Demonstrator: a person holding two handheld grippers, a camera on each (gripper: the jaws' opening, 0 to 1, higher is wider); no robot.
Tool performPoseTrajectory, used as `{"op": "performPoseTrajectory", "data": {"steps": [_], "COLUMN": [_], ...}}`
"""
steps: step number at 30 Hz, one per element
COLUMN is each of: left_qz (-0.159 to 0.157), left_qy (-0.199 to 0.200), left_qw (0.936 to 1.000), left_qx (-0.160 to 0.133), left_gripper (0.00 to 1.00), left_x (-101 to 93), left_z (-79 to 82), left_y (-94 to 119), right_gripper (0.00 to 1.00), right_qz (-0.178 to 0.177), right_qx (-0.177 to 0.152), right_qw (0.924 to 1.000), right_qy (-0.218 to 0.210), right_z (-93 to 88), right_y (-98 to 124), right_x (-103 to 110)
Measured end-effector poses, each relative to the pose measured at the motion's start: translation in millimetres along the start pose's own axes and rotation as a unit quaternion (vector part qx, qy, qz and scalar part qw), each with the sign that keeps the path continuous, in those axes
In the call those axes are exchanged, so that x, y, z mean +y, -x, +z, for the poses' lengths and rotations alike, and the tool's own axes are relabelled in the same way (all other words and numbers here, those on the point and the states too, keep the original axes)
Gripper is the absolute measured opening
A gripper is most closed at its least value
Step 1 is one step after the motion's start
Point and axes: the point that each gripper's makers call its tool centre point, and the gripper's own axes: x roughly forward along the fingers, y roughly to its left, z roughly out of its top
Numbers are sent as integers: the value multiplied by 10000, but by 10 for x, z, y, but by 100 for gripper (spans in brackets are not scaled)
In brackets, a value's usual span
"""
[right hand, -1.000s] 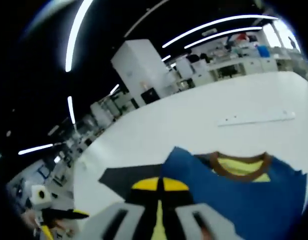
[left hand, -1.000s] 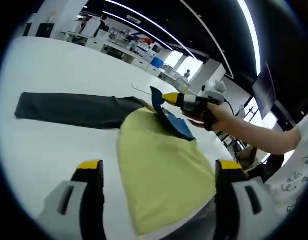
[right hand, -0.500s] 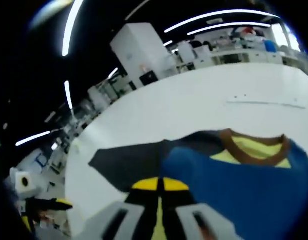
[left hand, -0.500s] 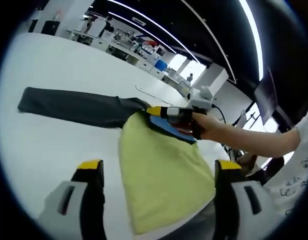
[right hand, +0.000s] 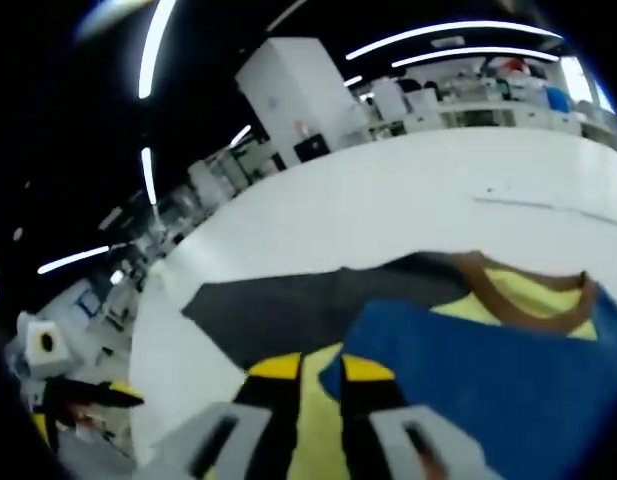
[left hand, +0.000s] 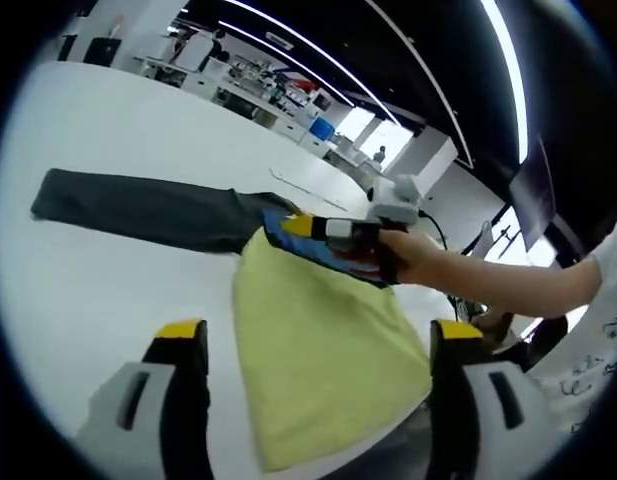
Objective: Fold the garment on the visible template until the final outline fits inside the template.
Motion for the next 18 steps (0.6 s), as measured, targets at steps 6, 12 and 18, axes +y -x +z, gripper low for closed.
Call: {"op": "performPoseTrajectory", "data": {"steps": [6,12,18], "left_qz": [5,35,30], "left_qy": [-15,-9,-17], "left_qw": [10000,10000,10000], "left_qx": [15,33,27], "left_gripper": [89,90,90], "left_x": [1,15,3], "left_z": [-12,-33,-35], "left_y": [16,43,50], "right_gripper": [59,82,96], "right_qz": [451,627,622], "right_qx": [-56,-105,-173], "right_qw": [9987,9973,9967], "right_qy": [209,370,483], "right_z": [-45,-70,-14], "right_y": [60,148,241], "right_x": [149,186,93]}}
